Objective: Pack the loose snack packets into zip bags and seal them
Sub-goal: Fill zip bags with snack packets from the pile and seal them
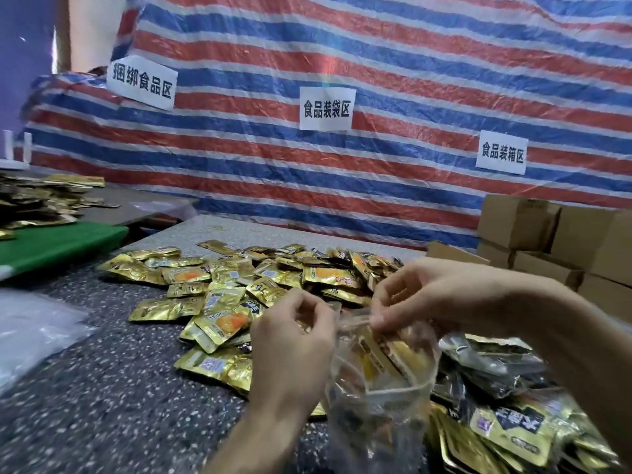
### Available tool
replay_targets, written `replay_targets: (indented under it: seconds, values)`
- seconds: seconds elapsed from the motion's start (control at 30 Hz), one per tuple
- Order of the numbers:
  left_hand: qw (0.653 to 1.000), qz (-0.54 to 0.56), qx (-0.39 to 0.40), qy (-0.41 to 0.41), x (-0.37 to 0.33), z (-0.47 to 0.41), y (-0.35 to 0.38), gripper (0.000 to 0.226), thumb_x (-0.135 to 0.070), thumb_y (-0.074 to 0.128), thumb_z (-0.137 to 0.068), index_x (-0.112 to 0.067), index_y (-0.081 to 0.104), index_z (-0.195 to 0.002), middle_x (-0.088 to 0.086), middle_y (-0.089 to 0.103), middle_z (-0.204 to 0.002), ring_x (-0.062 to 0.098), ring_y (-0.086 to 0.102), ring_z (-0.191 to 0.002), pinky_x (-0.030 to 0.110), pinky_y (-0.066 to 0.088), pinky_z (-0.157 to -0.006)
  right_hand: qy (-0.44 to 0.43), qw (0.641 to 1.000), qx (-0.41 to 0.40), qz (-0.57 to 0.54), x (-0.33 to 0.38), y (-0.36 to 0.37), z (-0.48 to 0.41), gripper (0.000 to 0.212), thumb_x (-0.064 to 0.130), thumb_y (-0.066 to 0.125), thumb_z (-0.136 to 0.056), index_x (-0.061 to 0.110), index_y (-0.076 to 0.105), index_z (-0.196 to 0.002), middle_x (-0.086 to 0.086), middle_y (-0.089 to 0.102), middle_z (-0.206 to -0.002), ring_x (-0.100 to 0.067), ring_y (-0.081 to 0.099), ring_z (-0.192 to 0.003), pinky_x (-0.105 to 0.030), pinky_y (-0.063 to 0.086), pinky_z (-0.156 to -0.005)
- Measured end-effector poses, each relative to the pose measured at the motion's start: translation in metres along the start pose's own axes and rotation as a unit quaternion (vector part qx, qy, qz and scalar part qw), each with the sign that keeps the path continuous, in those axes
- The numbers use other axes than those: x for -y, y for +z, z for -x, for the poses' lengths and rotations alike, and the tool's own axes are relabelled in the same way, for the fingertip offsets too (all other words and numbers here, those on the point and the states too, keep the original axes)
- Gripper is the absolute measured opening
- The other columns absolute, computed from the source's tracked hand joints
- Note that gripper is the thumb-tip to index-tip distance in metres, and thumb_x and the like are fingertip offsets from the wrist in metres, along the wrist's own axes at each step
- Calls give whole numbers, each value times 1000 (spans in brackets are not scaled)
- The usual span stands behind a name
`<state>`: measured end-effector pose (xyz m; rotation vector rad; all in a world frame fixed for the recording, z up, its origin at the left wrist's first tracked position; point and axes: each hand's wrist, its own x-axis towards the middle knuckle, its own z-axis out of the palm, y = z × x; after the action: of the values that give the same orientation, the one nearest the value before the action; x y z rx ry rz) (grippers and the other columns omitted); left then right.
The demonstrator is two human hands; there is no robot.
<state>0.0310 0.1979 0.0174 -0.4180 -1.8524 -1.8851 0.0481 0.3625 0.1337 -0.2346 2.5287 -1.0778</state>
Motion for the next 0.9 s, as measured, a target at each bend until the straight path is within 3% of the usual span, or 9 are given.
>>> replay_targets:
  seconds: [0.07,0.2,0.37,0.43,0.53,0.6,0.7,0.8,0.9]
  values:
    - [1000,-2,1,-2,0,0,-1,29,-11,61,-94,-20,64,-67,-13,66,-66,2,57,-52,33,56,-50,14,999,-43,12,-8,0,-4,27,32,83,-72,11,68,-79,-3,65,-68,-9,57,-50,-19,44,-46]
    - [1000,6,-6,-5,0,-1,-3,28,-11,62,-94,-20,65,-67,-12,66,-64,4,56,-49,35,55,-47,-22,991,-129,9,-18,-7,-4,35,40,87,-56,15,64,-64,-2,63,-62,-11,53,-48,-21,39,-44]
    - [999,28,15,14,-3,1,-2,26,-15,64,-92,-17,65,-66,1,64,-62,21,56,-49,38,46,-46,-57,992,-113,-17,-24,-15,0,33,32,87,-62,11,62,-67,-5,59,-63,-13,50,-51,-20,38,-46]
    - [998,61,23,18,-4,1,-2,27,-13,63,-93,-16,64,-67,4,63,-62,17,54,-44,28,42,-41,-56,990,-96,-89,-30,-19,-4,39,42,88,-69,10,66,-70,-5,60,-66,-16,51,-53,-23,41,-50]
    - [990,140,21,-7,-6,1,-4,27,-12,63,-94,-15,62,-67,4,57,-55,15,47,-32,21,36,-32,-51,944,-157,-284,-42,-28,-24,59,65,78,-70,7,72,-79,-5,65,-64,-16,56,-46,-25,48,-43]
    - [986,163,20,-10,-5,0,-3,27,-12,64,-94,-14,62,-67,4,55,-51,18,46,-30,22,35,-32,-59,938,-293,-176,-65,-38,-55,57,60,75,-75,4,74,-83,-3,70,-60,-17,61,-42,-24,50,-39]
    - [986,167,21,-9,-2,0,-3,27,-14,65,-94,-15,63,-67,4,56,-52,23,45,-30,23,33,-31,-29,881,-410,232,-120,-39,-114,2,28,73,-84,26,72,-83,5,70,-66,-12,67,-58,-30,59,-54]
    - [984,173,28,-14,1,0,-3,24,-16,66,-93,-15,65,-69,7,60,-56,21,45,-32,23,34,-31,104,838,-415,339,-174,-43,-160,15,25,65,-91,29,64,-105,3,66,-101,-17,64,-93,-30,53,-76]
    - [984,175,37,-23,4,-1,-3,22,-18,65,-93,-17,66,-71,10,60,-58,23,45,-34,24,35,-32,151,775,-436,433,-189,-49,-175,16,30,63,-88,25,65,-103,-1,65,-106,-18,60,-96,-32,52,-78]
